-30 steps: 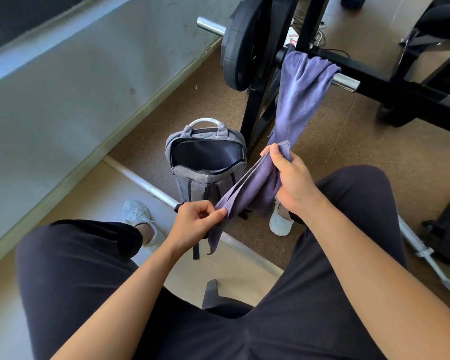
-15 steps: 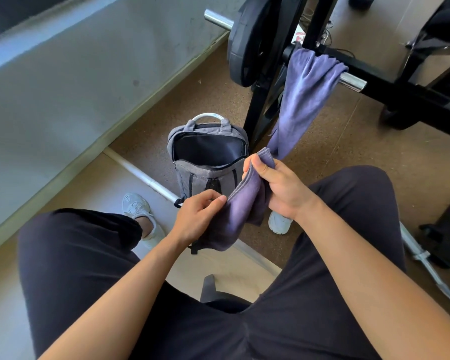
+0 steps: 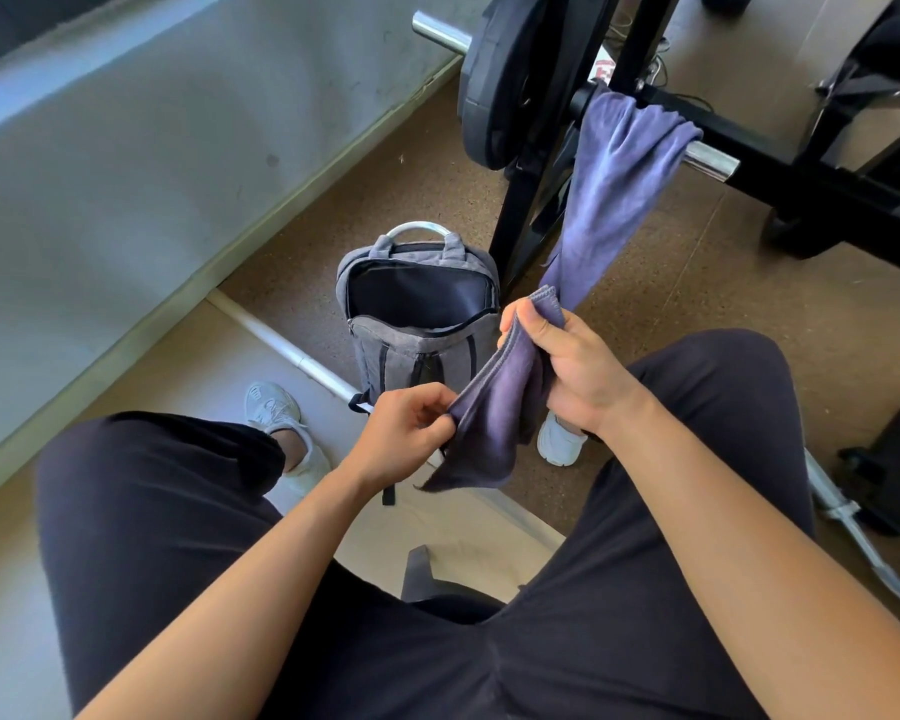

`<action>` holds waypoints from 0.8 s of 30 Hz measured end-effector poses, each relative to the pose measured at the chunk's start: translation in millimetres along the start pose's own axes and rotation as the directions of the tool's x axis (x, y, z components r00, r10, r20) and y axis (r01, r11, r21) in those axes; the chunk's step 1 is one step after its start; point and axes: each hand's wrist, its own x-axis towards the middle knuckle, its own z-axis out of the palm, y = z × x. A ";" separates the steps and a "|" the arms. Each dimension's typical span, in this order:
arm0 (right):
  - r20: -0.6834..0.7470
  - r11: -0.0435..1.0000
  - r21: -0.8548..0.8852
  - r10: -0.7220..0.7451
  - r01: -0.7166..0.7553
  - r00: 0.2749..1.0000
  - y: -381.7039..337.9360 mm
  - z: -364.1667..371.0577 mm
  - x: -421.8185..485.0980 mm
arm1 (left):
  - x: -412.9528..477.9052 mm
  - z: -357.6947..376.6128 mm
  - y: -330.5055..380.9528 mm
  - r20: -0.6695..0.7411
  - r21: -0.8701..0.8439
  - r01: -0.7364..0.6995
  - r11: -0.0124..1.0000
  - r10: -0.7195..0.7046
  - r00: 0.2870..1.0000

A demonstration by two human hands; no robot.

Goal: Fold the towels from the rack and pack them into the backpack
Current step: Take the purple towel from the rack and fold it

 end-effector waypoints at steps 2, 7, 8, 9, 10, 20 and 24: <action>-0.084 1.000 0.007 -0.029 0.030 0.996 -4.6 -3.6 1.2 | -1.6 -2.3 -1.0 -0.008 0.003 -0.024 1.000 0.024 1.000; -0.199 0.998 0.018 -0.051 0.056 0.979 -14.0 -7.9 1.0 | -4.6 -7.2 -0.6 0.011 0.001 -0.078 0.997 0.078 0.997; -0.205 0.998 0.014 -0.052 0.056 0.977 -14.5 -7.9 0.6 | -3.9 -7.9 -2.3 0.018 0.026 -0.087 0.996 0.087 0.996; -0.210 0.998 0.006 -0.053 0.056 0.976 -14.7 -7.8 0.2 | -3.1 -7.7 -3.9 0.028 0.053 -0.099 0.994 0.098 0.995; -0.212 0.999 -0.002 -0.054 0.054 0.976 -15.1 -7.2 -0.4 | -2.2 -7.0 -5.4 0.044 0.081 -0.110 0.991 0.106 0.993; -0.304 0.994 0.052 -0.078 0.098 0.949 -18.8 -15.7 -0.8 | -4.3 -5.2 -4.5 0.220 0.153 0.006 0.988 -0.040 0.975; -0.375 0.990 0.070 -0.088 0.122 0.923 -19.0 -19.5 3.5 | -4.9 -4.5 -9.7 0.169 0.350 -0.109 0.930 0.051 0.984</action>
